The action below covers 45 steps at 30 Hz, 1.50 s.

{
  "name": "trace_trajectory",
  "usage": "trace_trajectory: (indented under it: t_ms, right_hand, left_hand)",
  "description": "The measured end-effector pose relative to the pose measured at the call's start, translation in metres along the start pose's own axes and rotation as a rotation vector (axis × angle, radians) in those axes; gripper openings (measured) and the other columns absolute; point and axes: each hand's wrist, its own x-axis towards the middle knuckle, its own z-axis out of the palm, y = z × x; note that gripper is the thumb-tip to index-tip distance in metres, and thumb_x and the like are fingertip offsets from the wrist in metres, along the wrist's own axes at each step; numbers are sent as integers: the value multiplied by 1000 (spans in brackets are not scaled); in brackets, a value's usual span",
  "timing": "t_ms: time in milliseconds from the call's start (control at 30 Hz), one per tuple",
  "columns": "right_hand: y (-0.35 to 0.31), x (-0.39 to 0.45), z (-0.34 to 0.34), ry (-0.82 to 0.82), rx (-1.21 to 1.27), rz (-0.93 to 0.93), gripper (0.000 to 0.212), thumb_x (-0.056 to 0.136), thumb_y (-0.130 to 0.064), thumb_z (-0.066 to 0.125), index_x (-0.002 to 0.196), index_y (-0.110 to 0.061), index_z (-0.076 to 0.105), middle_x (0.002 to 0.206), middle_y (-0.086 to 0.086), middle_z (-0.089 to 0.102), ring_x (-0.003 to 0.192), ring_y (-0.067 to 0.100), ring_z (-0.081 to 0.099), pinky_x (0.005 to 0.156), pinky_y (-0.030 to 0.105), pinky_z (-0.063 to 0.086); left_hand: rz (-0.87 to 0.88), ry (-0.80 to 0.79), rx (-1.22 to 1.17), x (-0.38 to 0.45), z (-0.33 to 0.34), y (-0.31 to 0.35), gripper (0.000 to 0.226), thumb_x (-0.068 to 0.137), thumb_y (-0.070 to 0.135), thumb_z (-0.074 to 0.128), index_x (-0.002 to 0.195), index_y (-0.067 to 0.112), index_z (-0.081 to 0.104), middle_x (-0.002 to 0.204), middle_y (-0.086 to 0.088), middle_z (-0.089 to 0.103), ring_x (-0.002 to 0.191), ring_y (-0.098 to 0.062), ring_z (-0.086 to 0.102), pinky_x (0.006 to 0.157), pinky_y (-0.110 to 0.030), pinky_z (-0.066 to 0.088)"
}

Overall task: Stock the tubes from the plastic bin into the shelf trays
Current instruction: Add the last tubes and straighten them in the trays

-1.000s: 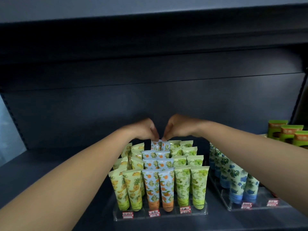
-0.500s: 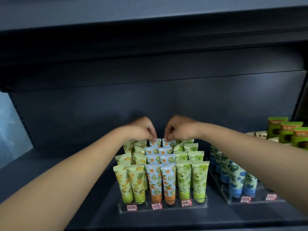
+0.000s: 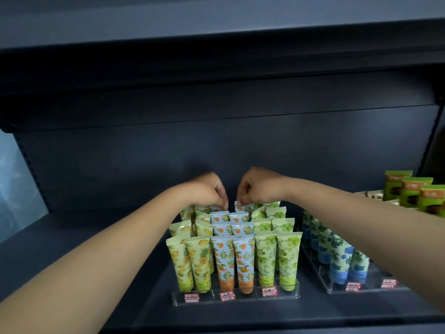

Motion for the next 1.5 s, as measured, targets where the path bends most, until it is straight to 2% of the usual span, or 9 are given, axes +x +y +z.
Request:
trace_trajectory:
  t_ms: [67,200,300,533,700,900,1033,1300,1500]
  right_hand:
    - [0,0,0,4,-5,-6,12,83,-26,70,91,-18,74,84,-8,66,75,4,57,58,14,42]
    - [-1,1,1,-3,7,-12,10,84,-23,68,90,-19,74,83,-11,64,75,2,56,59,13,41]
    - [-2,2,2,-3,-1,-24,9,84,-22,67,89,-19,74,80,-11,63,70,0,53,57,14,39]
    - [-2,2,4,9,-9,-39,10,83,-22,68,90,-18,74,87,-7,67,78,5,57,57,14,39]
    - [-3,1,2,-5,5,-39,10,83,-22,68,89,-20,75,82,-11,65,70,-1,54,56,13,38]
    - [-4,2,1,3,1,-32,13,84,-22,66,94,-18,75,97,-3,72,82,6,60,65,18,45]
    - [-5,1,1,10,-34,-27,17,84,-21,66,98,-16,75,102,-2,72,93,12,64,77,23,48]
    - [-3,2,1,7,1,-16,17,85,-22,65,98,-16,74,101,0,72,89,11,62,72,20,45]
    - [-3,3,1,1,19,-8,16,84,-24,66,96,-18,75,100,-3,72,94,11,64,80,24,49]
  left_hand:
    - [6,6,-4,-2,0,0,7,79,11,70,78,17,74,71,12,66,77,-6,62,81,-26,51]
    - [6,23,3,-4,0,0,6,81,12,70,83,14,74,70,12,64,71,-2,57,66,-16,45]
    - [6,35,5,-5,0,1,6,80,11,70,82,15,75,69,13,64,72,-3,57,68,-17,44]
    - [11,58,36,-3,2,0,5,80,13,71,79,17,74,69,13,64,72,-4,57,67,-18,44]
    - [4,40,17,-3,0,-1,6,79,14,73,76,19,72,71,13,64,71,-2,56,68,-18,43]
    - [8,32,45,-4,-2,3,9,79,16,73,88,16,74,70,14,62,68,0,54,60,-14,40]
    - [15,33,43,-6,-2,4,13,78,16,73,91,14,74,69,15,61,70,-3,56,62,-15,42]
    - [21,35,30,-8,-6,5,17,78,14,73,95,12,73,72,13,62,78,-8,58,77,-23,47]
    - [11,55,20,-8,-8,1,17,78,14,73,95,13,73,74,15,61,78,-6,59,70,-17,44]
